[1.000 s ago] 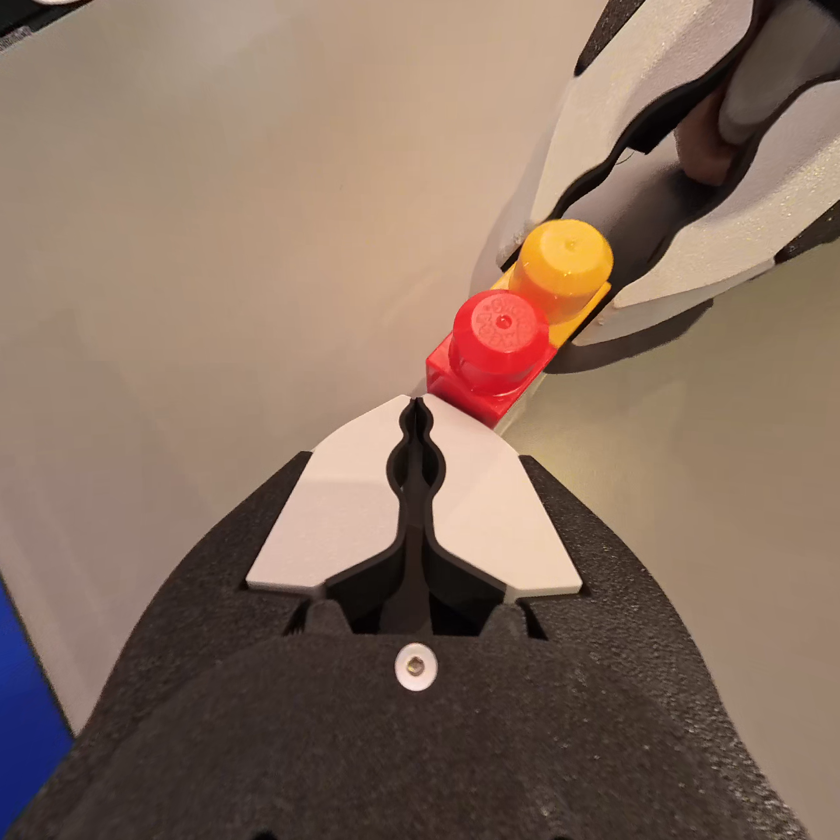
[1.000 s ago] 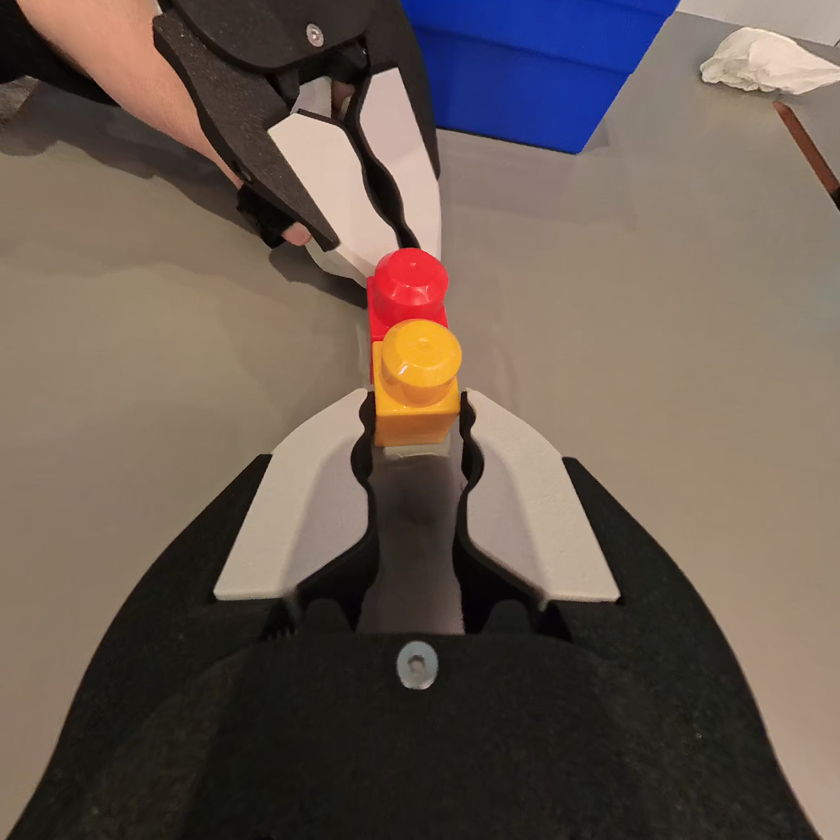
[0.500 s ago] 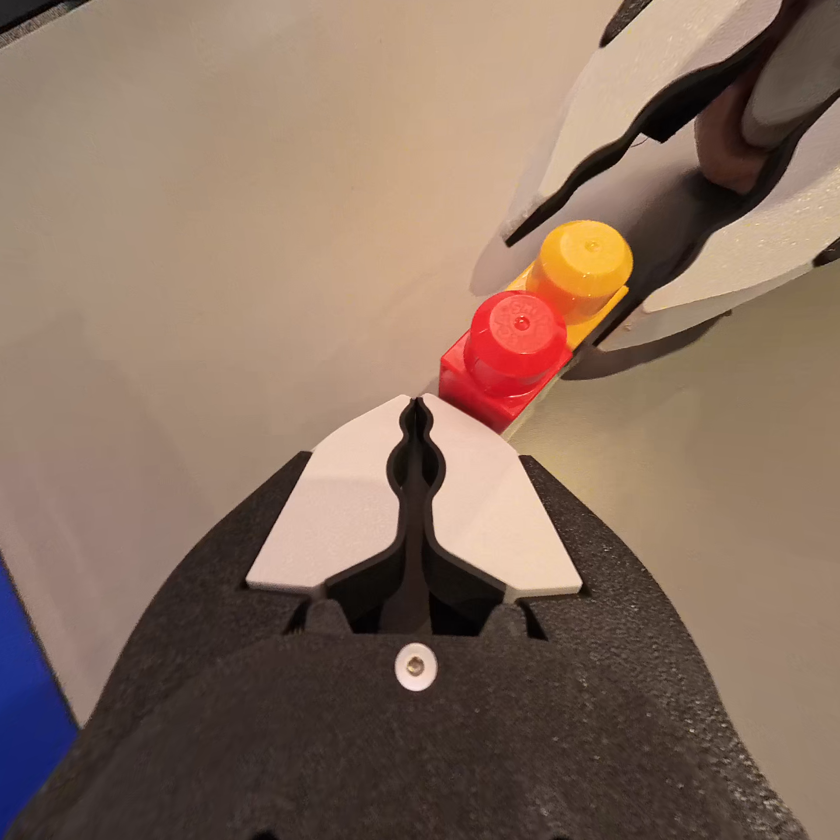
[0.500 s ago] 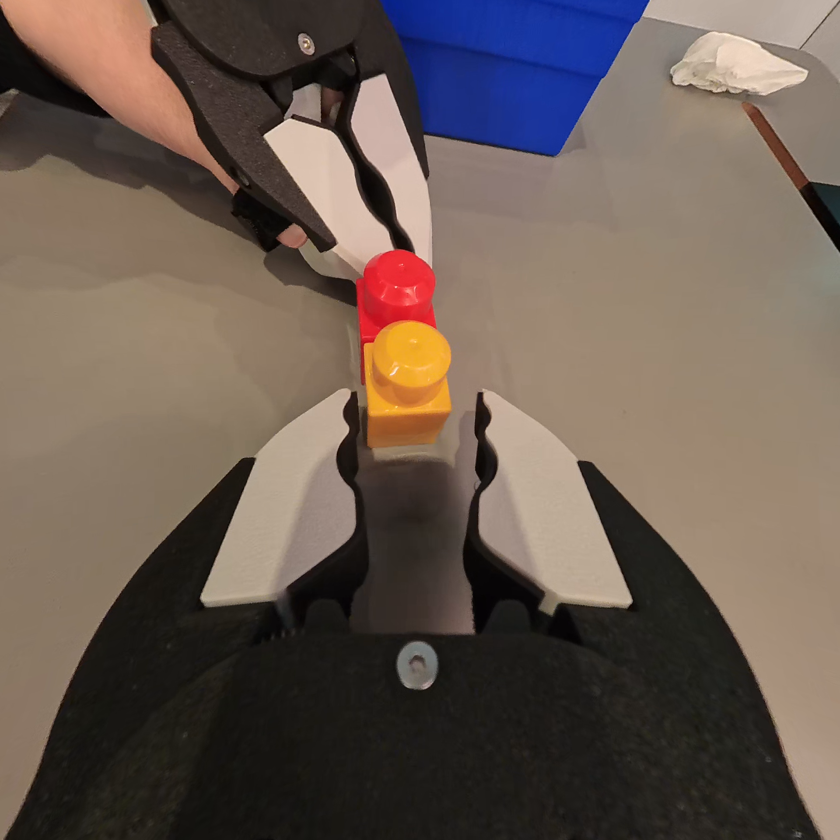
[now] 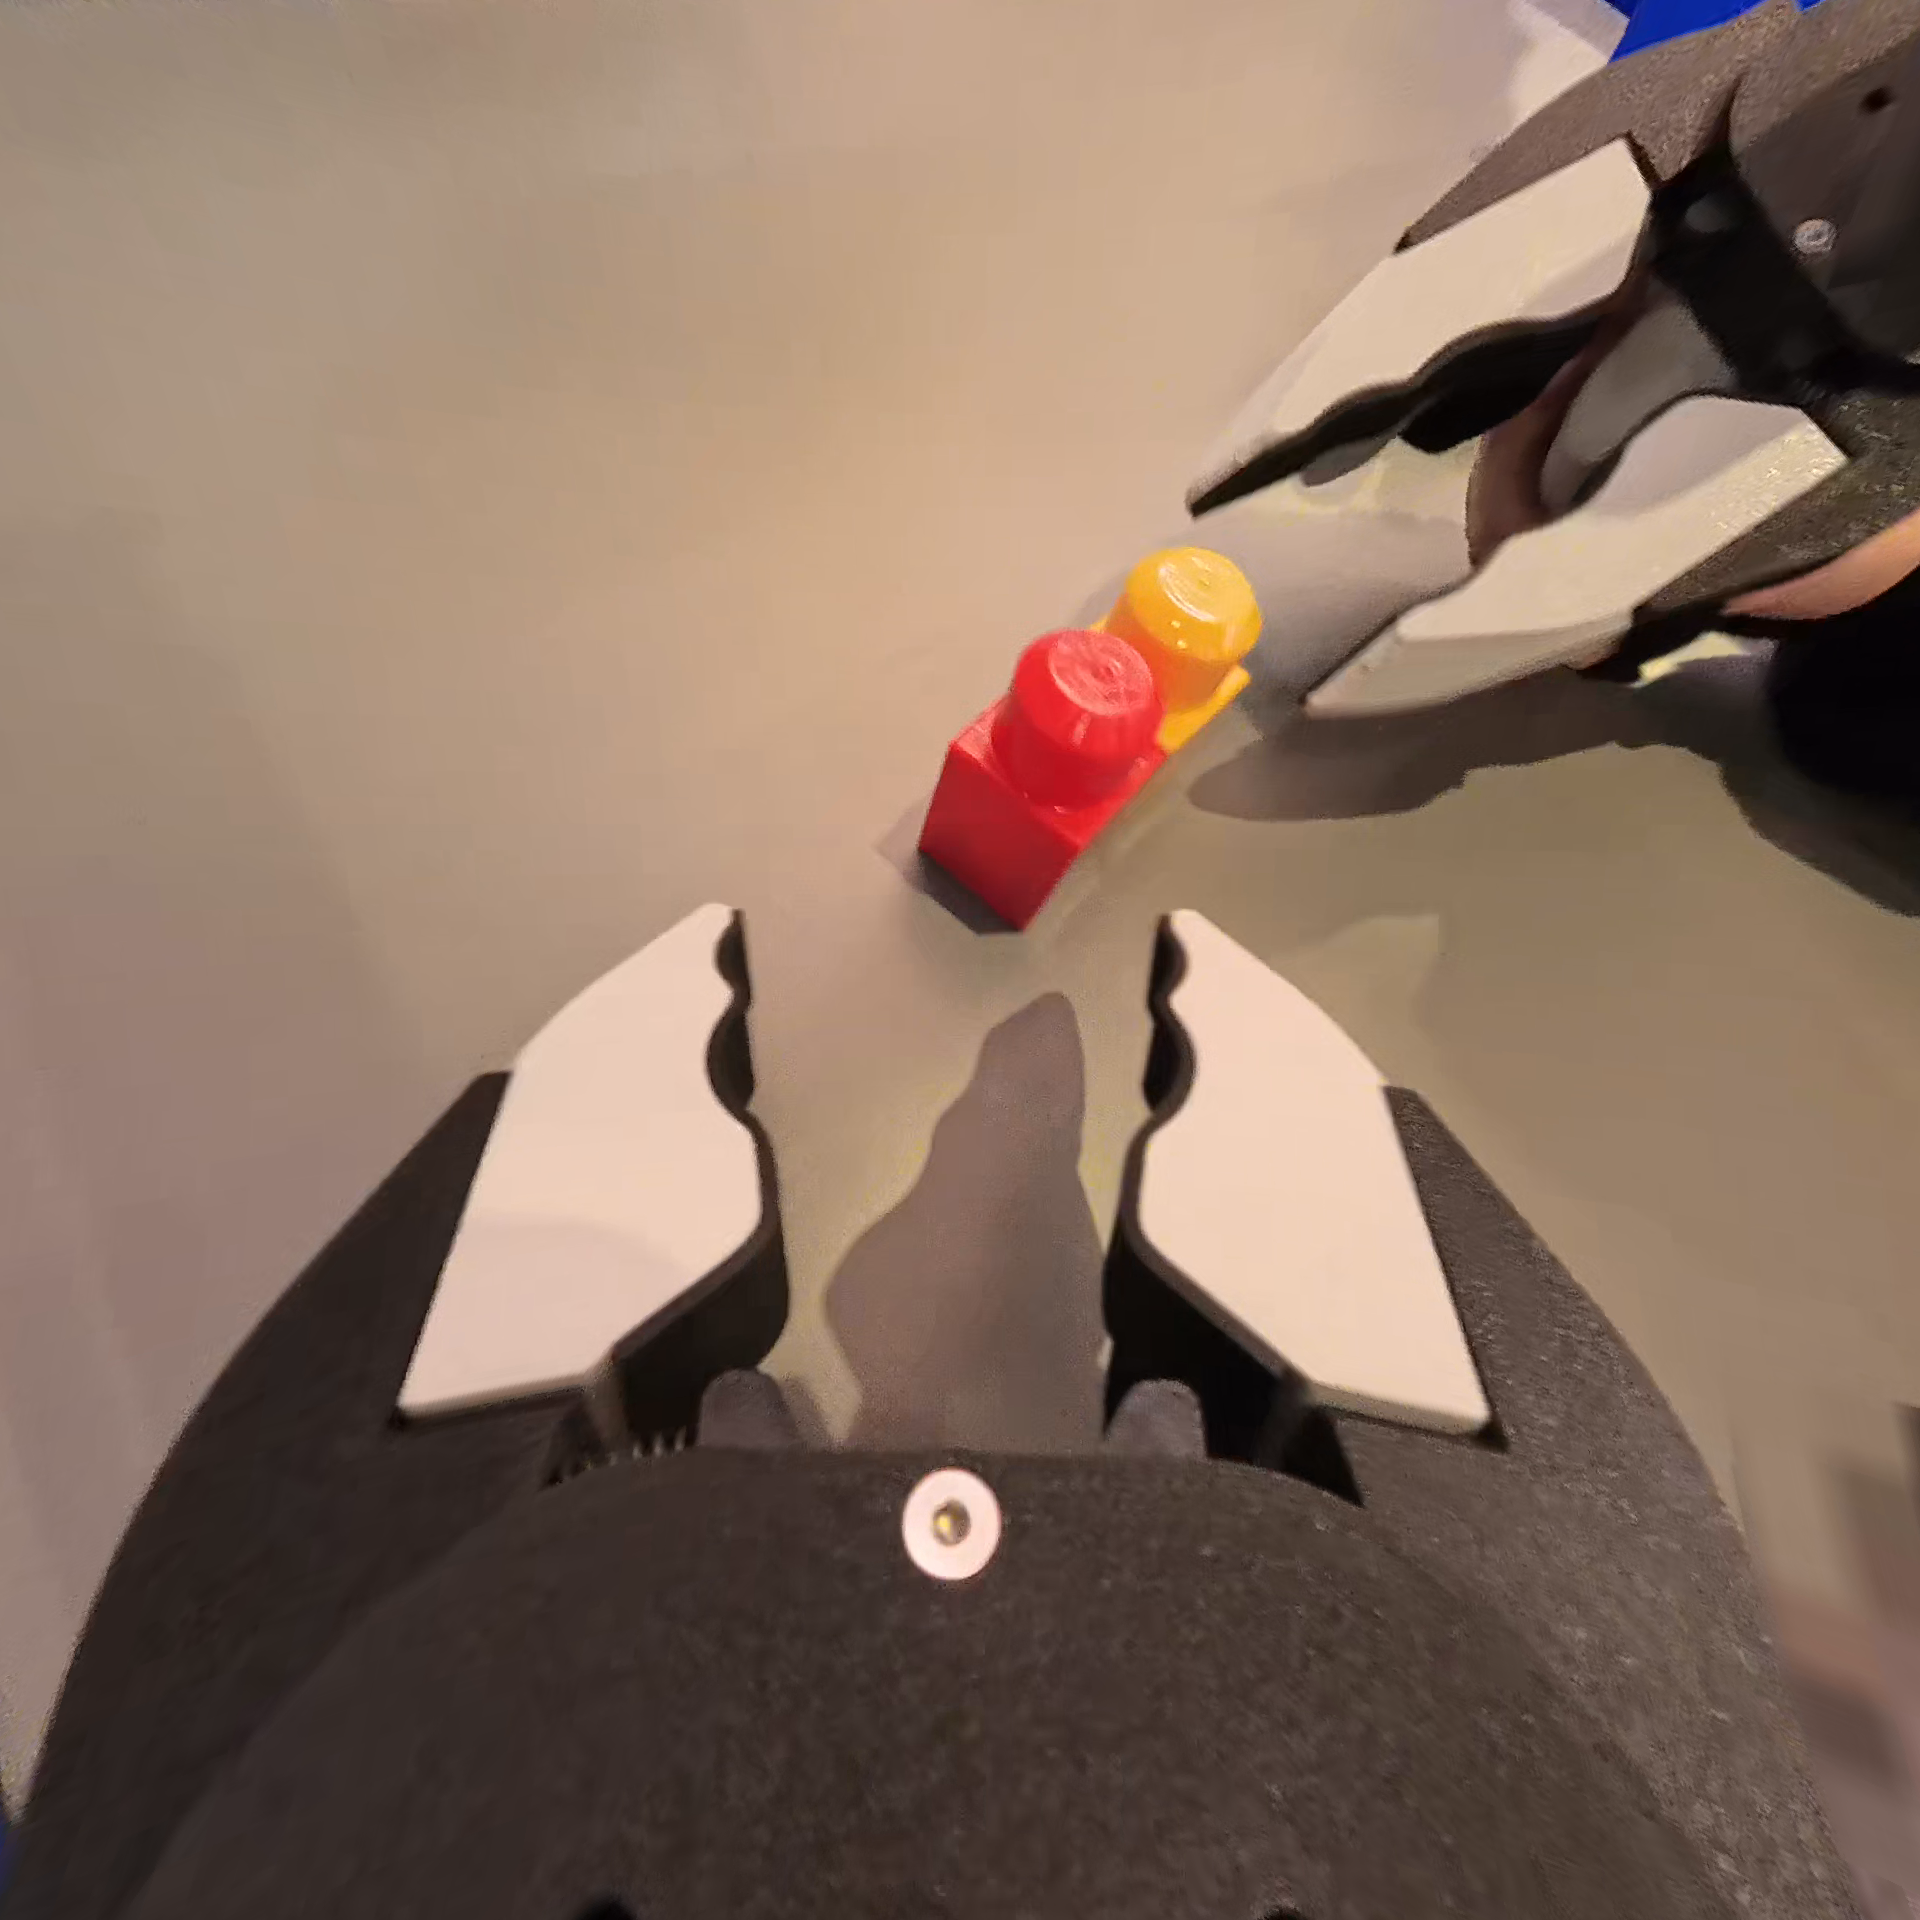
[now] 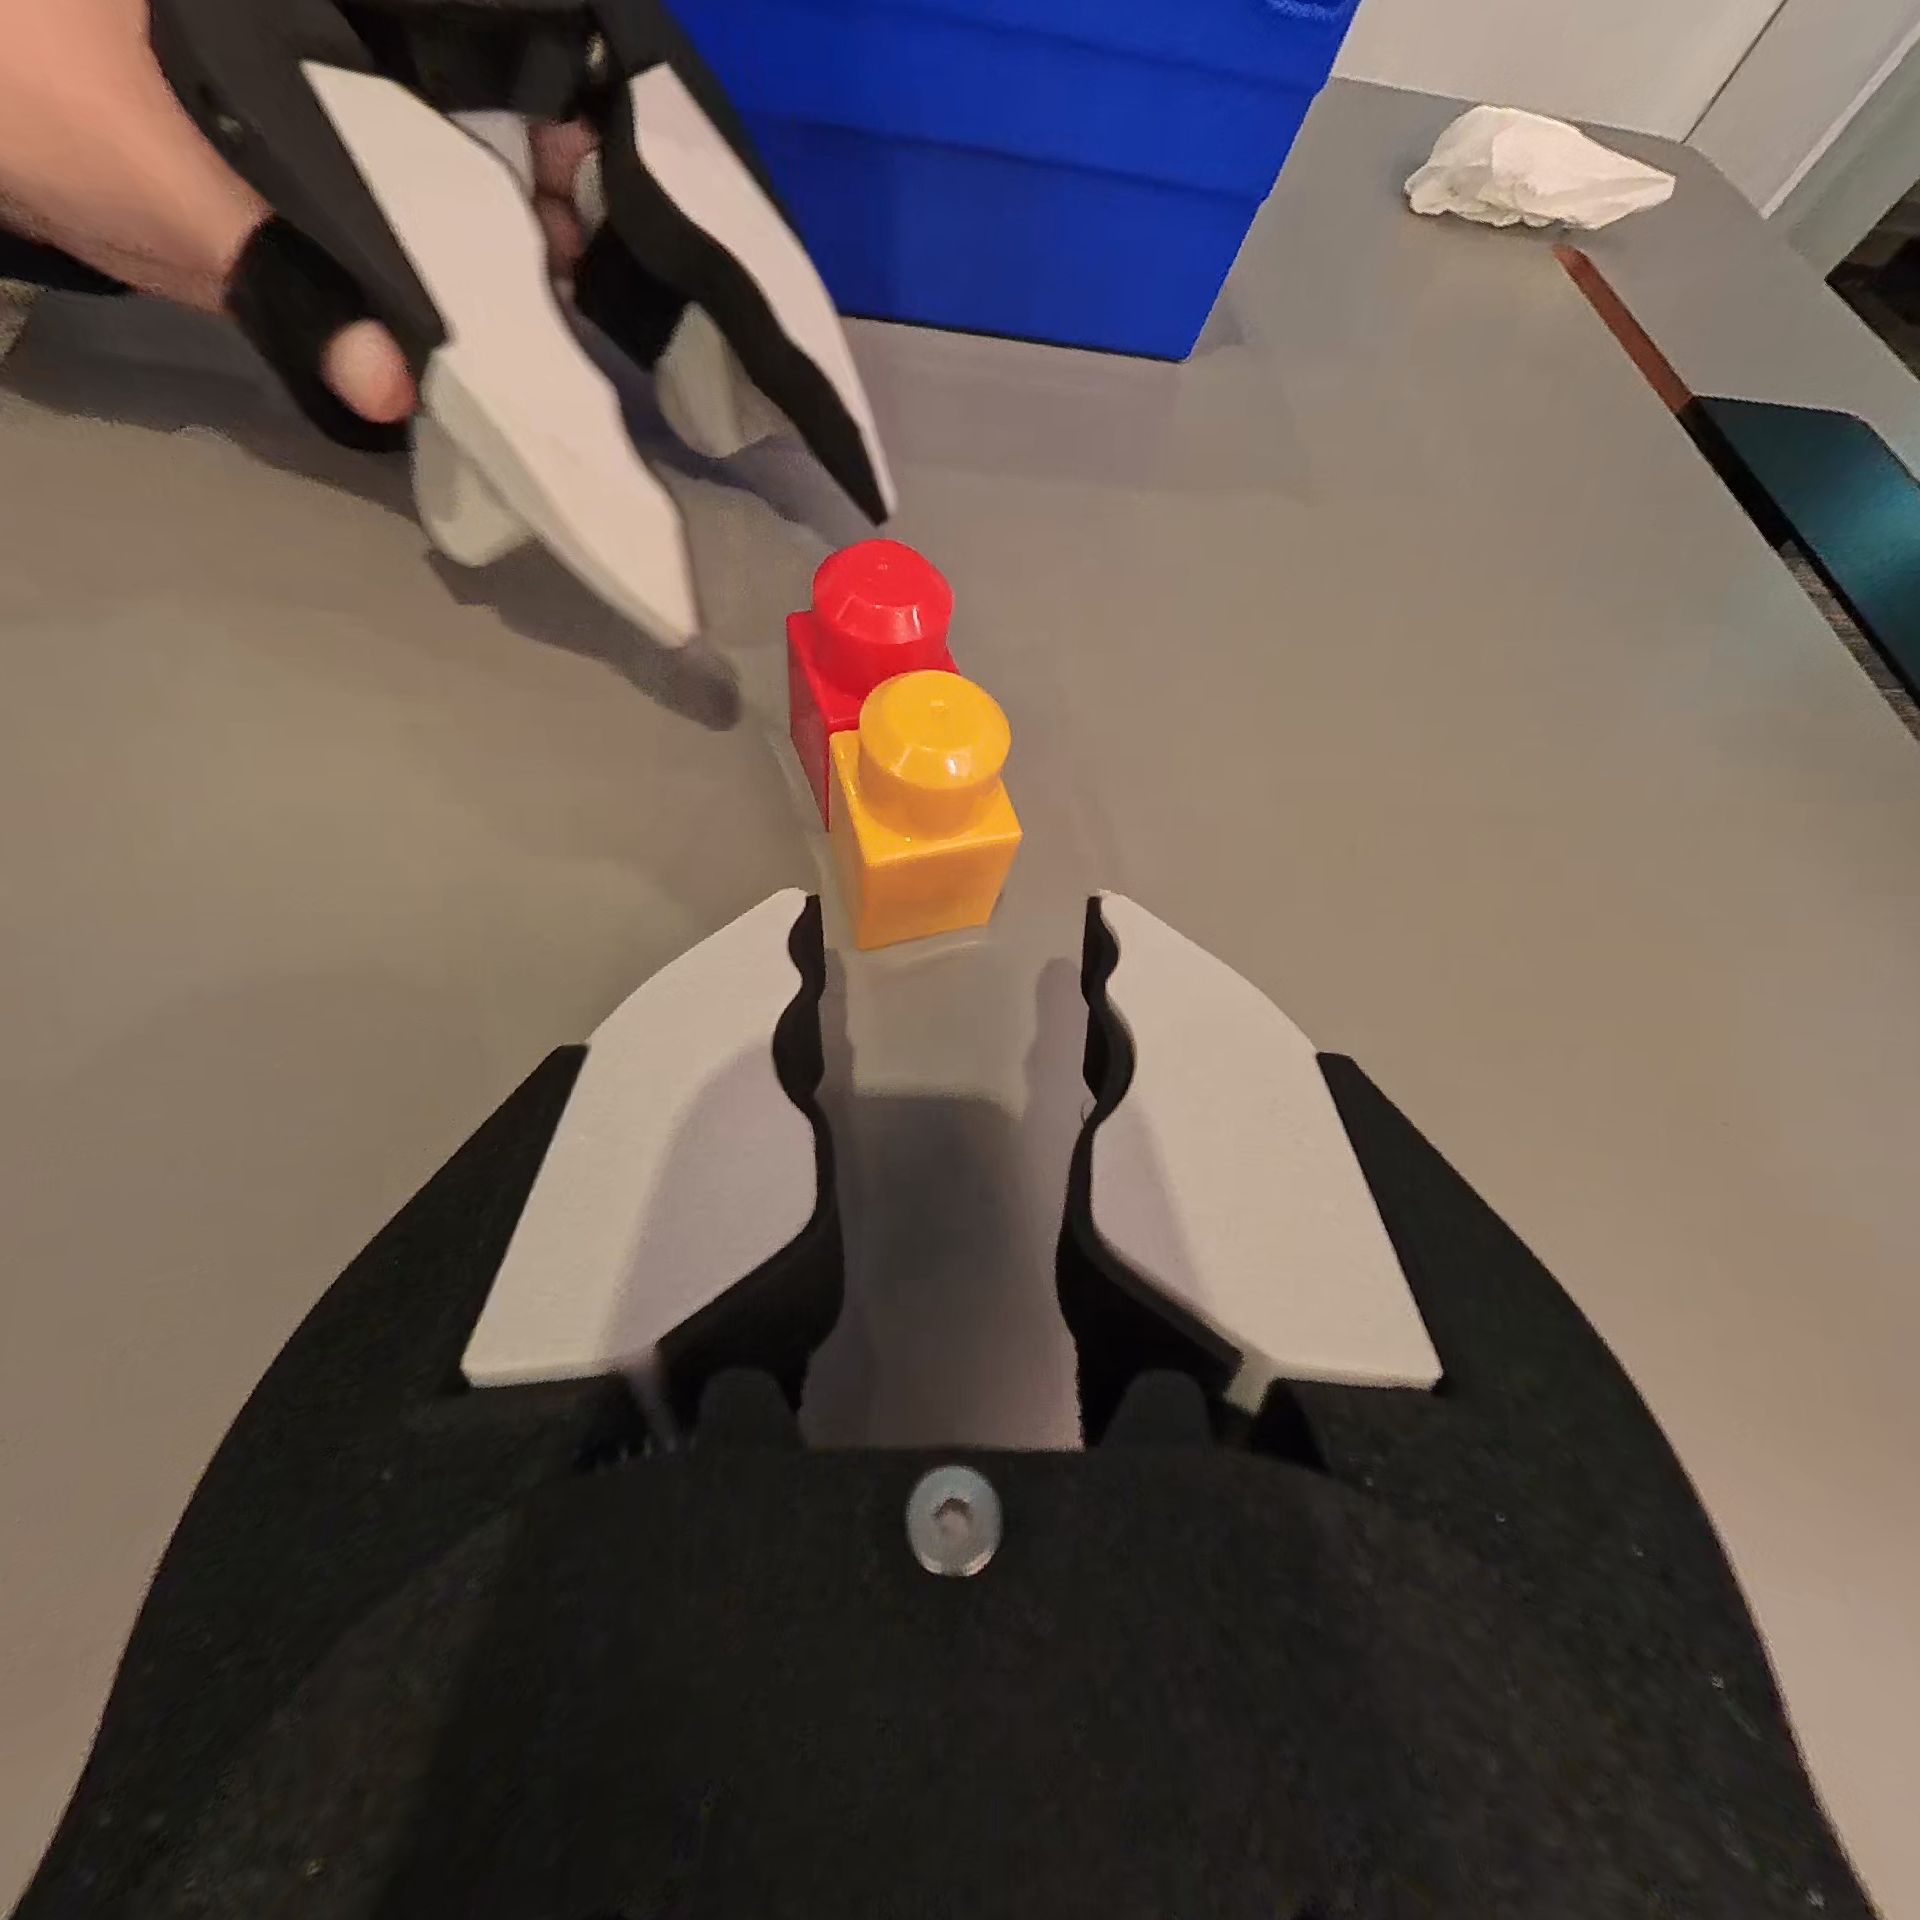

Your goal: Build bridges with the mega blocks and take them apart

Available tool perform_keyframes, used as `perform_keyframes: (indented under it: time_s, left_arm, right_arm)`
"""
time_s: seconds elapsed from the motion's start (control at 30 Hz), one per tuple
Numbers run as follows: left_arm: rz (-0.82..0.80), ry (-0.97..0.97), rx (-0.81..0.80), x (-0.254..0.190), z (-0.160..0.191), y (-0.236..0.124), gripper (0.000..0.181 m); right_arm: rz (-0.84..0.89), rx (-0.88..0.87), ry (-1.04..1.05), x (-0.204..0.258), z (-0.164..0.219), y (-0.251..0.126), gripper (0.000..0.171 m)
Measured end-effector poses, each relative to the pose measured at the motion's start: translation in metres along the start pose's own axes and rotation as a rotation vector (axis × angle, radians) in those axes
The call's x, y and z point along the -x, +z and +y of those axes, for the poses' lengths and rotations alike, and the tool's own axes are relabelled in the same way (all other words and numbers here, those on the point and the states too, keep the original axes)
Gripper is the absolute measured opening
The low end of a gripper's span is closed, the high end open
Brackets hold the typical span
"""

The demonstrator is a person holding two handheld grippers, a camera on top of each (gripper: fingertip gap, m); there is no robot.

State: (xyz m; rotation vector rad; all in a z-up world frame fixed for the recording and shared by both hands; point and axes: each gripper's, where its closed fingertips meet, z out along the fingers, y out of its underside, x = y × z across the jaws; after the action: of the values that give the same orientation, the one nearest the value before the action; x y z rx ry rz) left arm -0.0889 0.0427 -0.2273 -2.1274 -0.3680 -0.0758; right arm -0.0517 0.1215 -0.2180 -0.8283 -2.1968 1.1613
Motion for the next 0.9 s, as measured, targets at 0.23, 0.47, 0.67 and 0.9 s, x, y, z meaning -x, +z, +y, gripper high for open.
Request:
perform_keyframes:
  time_s: [0.23, 0.47, 0.67, 0.9]
  left_arm:
    - [-0.087, 0.053, -0.088, -0.034, 0.004, -0.009, 0.095]
    - [-0.028, 0.133, -0.108, -0.039, -0.016, 0.010, 0.075]
    - [-0.012, 0.036, -0.034, -0.030, -0.009, 0.021, 0.081]
    - [0.043, 0.036, -0.014, -0.036, -0.013, 0.031, 0.079]
  right_arm:
    - [-0.047, -0.023, 0.034, 0.005, -0.002, -0.001, 0.035]
    - [-0.060, 0.047, 0.009, 0.002, 0.011, 0.010, 0.011]
    - [-0.066, 0.070, -0.009, 0.002, 0.012, 0.016, 0.010]
    - [-0.079, 0.064, -0.012, 0.003, 0.009, 0.019, 0.010]
